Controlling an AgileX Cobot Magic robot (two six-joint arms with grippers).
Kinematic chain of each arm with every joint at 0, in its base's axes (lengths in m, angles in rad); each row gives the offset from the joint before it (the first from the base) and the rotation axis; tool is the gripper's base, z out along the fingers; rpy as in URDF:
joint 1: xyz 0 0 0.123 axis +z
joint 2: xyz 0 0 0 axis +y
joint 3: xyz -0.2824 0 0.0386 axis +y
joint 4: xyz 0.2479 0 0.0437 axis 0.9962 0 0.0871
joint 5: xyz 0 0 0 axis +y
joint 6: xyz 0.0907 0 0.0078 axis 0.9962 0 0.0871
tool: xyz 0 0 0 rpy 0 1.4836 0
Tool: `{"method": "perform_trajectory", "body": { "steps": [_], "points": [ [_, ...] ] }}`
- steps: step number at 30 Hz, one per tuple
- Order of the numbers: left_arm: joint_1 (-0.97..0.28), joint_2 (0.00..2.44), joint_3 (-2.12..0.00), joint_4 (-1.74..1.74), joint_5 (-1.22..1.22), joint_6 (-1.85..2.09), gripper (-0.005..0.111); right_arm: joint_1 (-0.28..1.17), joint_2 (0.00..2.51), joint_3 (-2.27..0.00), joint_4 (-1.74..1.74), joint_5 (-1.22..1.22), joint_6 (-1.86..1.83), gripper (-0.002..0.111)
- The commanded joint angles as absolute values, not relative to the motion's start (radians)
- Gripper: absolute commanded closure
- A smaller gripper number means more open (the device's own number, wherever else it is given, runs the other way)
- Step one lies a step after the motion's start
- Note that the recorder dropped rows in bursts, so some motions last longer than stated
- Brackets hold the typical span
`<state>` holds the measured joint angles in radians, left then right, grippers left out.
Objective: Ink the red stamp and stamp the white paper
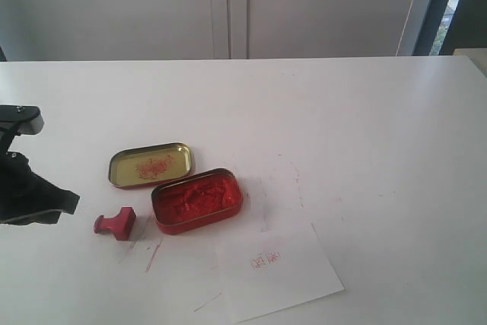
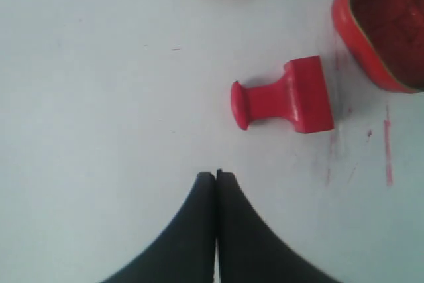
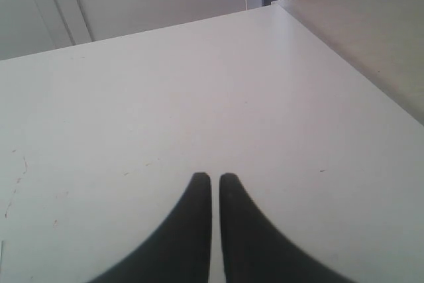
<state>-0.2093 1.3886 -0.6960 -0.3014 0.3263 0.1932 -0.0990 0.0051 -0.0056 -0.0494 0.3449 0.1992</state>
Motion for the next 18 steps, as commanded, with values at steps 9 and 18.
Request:
{"method": "perform_trajectory", "body": {
  "steps": [9,18],
  "points": [
    [-0.215,1.372,-0.71,-0.02,0.34,-0.084,0.107,-0.097,0.0,0.0,-0.053,0.342,0.2,0.103],
    [-0.239,1.372,-0.71,0.146,0.356,-0.238,0.107,-0.097,0.0,0.0,-0.053,0.342,0.2,0.103]
  ]
}}
